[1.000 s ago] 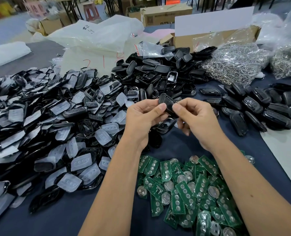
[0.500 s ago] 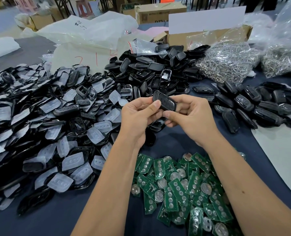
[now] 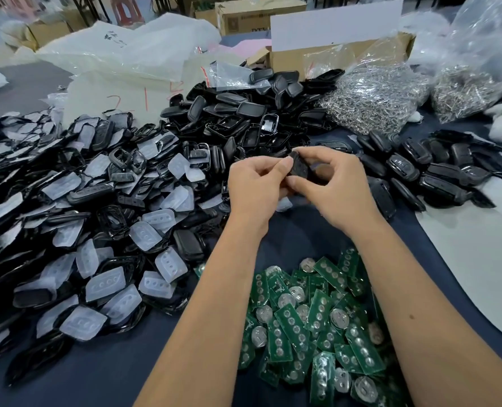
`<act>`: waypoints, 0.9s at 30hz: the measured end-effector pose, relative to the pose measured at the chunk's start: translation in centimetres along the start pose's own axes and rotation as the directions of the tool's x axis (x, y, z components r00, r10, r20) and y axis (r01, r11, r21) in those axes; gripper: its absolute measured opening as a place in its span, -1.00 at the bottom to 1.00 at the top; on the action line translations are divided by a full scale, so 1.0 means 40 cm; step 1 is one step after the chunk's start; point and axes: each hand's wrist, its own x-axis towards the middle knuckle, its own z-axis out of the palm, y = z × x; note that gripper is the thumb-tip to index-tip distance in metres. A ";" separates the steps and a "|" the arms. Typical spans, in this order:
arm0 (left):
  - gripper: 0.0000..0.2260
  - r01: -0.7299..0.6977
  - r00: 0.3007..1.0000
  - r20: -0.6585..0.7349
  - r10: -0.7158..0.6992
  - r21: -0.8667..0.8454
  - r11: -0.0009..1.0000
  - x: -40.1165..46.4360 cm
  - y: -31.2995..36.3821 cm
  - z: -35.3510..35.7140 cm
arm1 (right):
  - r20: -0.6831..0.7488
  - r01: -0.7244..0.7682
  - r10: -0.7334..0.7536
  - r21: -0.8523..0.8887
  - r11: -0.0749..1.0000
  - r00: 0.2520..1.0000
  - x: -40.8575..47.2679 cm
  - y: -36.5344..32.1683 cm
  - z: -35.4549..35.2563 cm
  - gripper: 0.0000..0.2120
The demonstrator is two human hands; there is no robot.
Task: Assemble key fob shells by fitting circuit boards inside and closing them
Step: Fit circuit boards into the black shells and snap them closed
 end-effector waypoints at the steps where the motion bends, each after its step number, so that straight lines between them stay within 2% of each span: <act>1: -0.82 -0.009 1.000 -0.014 0.010 0.023 1.000 0.005 -0.004 0.018 | -0.036 0.010 -0.012 -0.065 0.998 0.999 0.000 0.002 -0.004 -0.59; 4: -0.85 -0.039 0.998 -0.041 0.044 0.115 0.993 0.023 -0.009 0.076 | -0.148 0.024 -0.057 -0.214 0.977 0.987 0.005 0.005 -0.023 -0.58; 6: -0.86 -0.069 0.998 0.010 0.068 0.177 0.982 0.031 -0.004 0.101 | -0.182 0.011 -0.073 -0.322 0.947 0.981 0.011 0.010 -0.034 -0.56; 8: -0.84 -0.090 0.994 0.084 0.075 0.204 0.975 0.030 0.012 0.107 | -0.212 -0.044 -0.077 -0.513 0.857 0.974 0.012 0.016 -0.043 -0.53; 10: -0.83 -0.127 0.991 0.073 0.112 0.247 0.961 0.035 0.029 0.084 | -0.277 -0.145 -0.050 -0.637 0.757 0.960 0.011 0.021 -0.053 -0.52; 13: -0.83 -0.154 0.984 -0.033 0.177 0.350 0.924 0.052 0.048 0.016 | -0.351 -0.290 0.069 -0.627 0.723 0.934 0.012 0.023 -0.067 -0.44; 16: -0.85 -0.122 0.975 -0.109 0.192 0.460 0.879 0.053 0.059 -0.050 | -0.346 -0.254 0.051 -0.573 0.779 0.937 0.010 0.009 -0.062 -0.44; 19: -0.88 -0.062 0.969 -0.156 0.190 0.593 0.803 0.040 0.057 -0.096 | -0.188 -0.041 -0.053 -0.465 0.884 0.981 0.009 -0.015 -0.048 -0.77; 21: -0.89 -0.040 0.970 -0.152 0.187 0.662 0.748 0.032 0.048 -0.114 | 0.016 0.004 0.002 -0.396 0.918 1.000 0.008 -0.029 -0.047 -0.98; 22: -0.90 -0.038 0.971 -0.144 0.189 0.692 0.721 0.027 0.043 -0.121 | 0.145 0.019 0.048 -0.428 0.903 0.988 0.007 -0.036 -0.047 -0.90; 24: -0.90 -0.036 0.974 -0.125 0.189 0.740 0.672 0.019 0.035 -0.132 | 0.370 0.062 0.159 -0.521 0.851 0.915 0.001 -0.047 -0.050 -0.79; 27: -0.88 -0.015 0.967 -0.141 0.213 0.802 0.598 0.015 0.028 -0.142 | 0.527 0.075 0.315 -0.592 0.803 0.789 -0.008 -0.078 -0.071 -0.71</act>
